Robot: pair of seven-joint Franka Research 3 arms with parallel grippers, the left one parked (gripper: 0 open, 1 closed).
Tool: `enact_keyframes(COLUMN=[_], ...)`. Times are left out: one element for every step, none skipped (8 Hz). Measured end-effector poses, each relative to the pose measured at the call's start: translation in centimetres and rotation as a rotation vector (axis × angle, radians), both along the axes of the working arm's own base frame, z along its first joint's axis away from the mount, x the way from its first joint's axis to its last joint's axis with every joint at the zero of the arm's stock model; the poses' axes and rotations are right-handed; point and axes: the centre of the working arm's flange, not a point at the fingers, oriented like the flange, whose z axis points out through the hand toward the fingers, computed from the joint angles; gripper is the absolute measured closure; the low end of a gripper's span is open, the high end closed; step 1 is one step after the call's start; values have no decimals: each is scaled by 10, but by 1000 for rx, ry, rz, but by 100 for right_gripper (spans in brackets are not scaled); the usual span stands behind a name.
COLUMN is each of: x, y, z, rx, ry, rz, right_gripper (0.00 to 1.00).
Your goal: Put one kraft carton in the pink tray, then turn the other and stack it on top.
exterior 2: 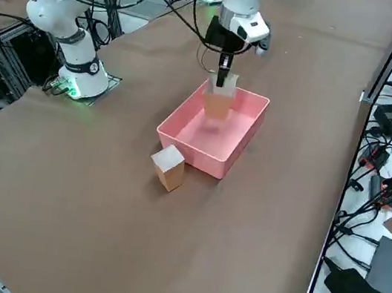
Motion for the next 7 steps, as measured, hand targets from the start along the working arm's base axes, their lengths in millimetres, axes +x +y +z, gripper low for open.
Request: enact_keyframes(x=[-8, -16, -23, -27, -29, -30, -32], y=[0, -1, -3, -9, -18, -27, -36], z=[5, 12, 17, 17, 13, 7, -2], rx=[17, 39, 62, 84, 103, 114, 118], ry=[-7, -17, -28, -32, -39, -54, -73], rz=[99, 227, 376, 510, 623, 714, 785], right_gripper=[98, 98, 98, 98, 98, 98, 98])
